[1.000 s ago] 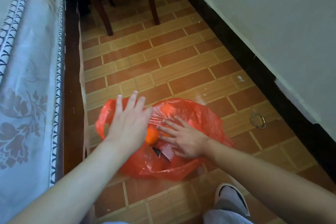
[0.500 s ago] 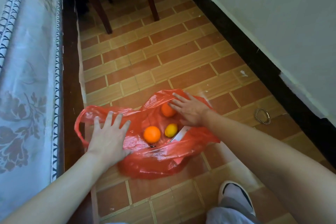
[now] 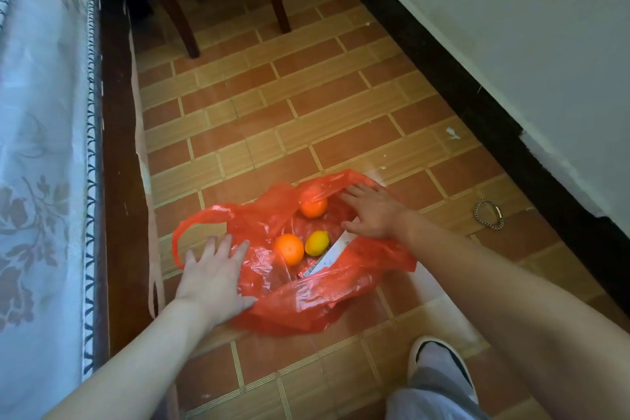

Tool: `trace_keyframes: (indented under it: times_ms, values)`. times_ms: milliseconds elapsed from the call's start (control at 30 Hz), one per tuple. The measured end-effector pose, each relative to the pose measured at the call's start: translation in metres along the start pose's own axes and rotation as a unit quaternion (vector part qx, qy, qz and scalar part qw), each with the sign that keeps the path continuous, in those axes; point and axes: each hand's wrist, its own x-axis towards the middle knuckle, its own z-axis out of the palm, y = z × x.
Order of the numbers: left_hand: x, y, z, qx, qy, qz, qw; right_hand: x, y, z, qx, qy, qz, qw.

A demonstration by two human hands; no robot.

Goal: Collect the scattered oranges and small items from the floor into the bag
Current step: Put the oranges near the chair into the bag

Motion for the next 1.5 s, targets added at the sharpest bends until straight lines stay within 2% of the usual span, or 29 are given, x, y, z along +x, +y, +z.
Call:
trace_keyframes:
  times_ms: [200,367,600,767,900,1000,1100,1200,1300,1500]
  values:
    - [-0.023,0.022,-0.021,0.000,0.073,-0.008,0.997,-0.040,-0.029,-0.013,0.048,0.080,0.008,0.996]
    - [-0.036,0.051,-0.038,-0.060,0.105,0.003,0.993,-0.086,-0.034,-0.018,0.087,0.166,0.020,0.982]
    - [-0.026,0.088,-0.053,-0.097,0.141,0.091,0.981,-0.113,-0.022,-0.016,0.080,0.137,0.054,0.986]
    - [-0.005,0.122,-0.068,-0.121,0.164,0.130,0.970,-0.125,-0.008,-0.015,0.110,0.172,0.087,0.975]
    - [-0.001,0.155,-0.064,-0.183,0.178,0.165,0.953,-0.141,0.025,-0.008,0.141,0.178,0.157,0.961]
    - [0.005,0.165,-0.054,-0.209,0.184,0.186,0.942,-0.154,0.060,-0.002,0.141,0.204,0.240,0.939]
    - [0.007,0.165,-0.047,-0.217,0.177,0.186,0.942,-0.165,0.095,0.010,0.099,0.161,0.355,0.916]
    - [0.004,0.167,-0.037,-0.164,0.134,0.179,0.961,-0.177,0.122,0.026,0.106,0.134,0.431,0.886]
    - [0.004,0.166,-0.029,-0.124,0.110,0.166,0.972,-0.184,0.138,0.042,0.119,0.109,0.438,0.885]
    - [0.003,0.164,-0.025,-0.124,0.111,0.175,0.970,-0.191,0.129,0.074,0.124,0.081,0.399,0.905]
